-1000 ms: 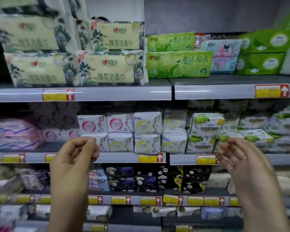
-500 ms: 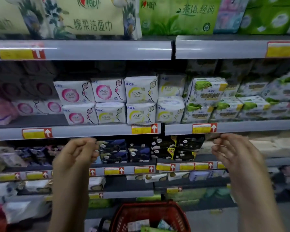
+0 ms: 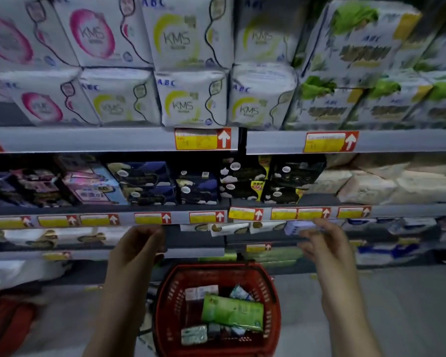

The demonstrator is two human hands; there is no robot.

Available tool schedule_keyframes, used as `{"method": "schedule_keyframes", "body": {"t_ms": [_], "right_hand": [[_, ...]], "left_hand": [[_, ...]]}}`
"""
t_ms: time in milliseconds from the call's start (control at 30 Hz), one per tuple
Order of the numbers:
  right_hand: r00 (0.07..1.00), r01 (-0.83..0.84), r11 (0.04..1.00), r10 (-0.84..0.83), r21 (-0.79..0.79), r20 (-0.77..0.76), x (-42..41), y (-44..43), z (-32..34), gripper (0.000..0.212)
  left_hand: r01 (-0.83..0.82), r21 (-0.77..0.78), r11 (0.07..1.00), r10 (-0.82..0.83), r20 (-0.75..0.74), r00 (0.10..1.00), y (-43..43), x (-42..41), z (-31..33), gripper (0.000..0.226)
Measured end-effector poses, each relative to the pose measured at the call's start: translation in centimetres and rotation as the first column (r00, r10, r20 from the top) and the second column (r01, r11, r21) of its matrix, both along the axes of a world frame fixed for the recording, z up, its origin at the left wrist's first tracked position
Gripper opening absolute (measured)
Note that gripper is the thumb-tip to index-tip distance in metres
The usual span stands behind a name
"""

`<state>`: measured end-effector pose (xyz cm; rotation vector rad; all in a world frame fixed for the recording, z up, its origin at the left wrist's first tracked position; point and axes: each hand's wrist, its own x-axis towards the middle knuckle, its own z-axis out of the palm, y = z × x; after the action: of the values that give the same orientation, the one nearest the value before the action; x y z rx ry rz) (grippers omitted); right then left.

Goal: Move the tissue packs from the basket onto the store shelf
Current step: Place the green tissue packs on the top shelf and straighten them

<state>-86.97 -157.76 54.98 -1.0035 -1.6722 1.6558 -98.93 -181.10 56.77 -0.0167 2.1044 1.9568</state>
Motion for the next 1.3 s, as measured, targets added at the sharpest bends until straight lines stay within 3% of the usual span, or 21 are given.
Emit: {"method": "schedule_keyframes", "body": {"t_ms": [233, 633, 733, 867, 1067, 1200, 1300], "right_hand": [[0.970, -0.067, 0.993, 0.043, 0.093, 0.239, 0.6, 1.0, -14.2, 0.025], [0.896, -0.143, 0.988, 0.107, 0.053, 0.431, 0.6, 0.9, -34.3, 0.028], [0.852, -0.190, 0.976, 0.108, 0.110, 0.512, 0.9, 0.8, -40.4, 0.029], [0.770, -0.259, 0.953, 0.106, 0.156, 0.629, 1.9, 1.0, -47.9, 0.032], [0.656, -0.510, 0.858, 0.340, 0.062, 0.674, 3.3, 1.1, -55.2, 0.043], [0.420, -0.670, 0.741, 0.420, -0.037, 0.804, 3.7, 1.5, -59.5, 0.073], [0.167, -0.794, 0.606, 0.291, -0.046, 0.942, 3.1, 1.5, -62.2, 0.094]], "left_hand": [[-0.020, -0.099, 0.995, 0.037, 0.170, 0.985, 2.2, -0.1, -10.7, 0.007], [0.100, -0.295, 0.950, 0.008, 0.344, 0.939, 2.0, 0.1, -31.7, 0.014], [0.149, -0.339, 0.929, -0.026, 0.342, 0.939, 2.6, 0.5, -36.8, 0.021], [0.195, -0.298, 0.934, -0.068, 0.389, 0.919, 3.5, 1.0, -42.4, 0.009], [0.234, -0.283, 0.930, -0.069, 0.491, 0.868, 1.9, 1.7, -50.1, 0.016], [0.178, -0.325, 0.929, 0.044, 0.573, 0.818, -0.2, 1.9, -54.1, 0.016], [0.153, -0.349, 0.925, 0.095, 0.600, 0.794, -1.2, 2.1, -56.2, 0.017]]}}
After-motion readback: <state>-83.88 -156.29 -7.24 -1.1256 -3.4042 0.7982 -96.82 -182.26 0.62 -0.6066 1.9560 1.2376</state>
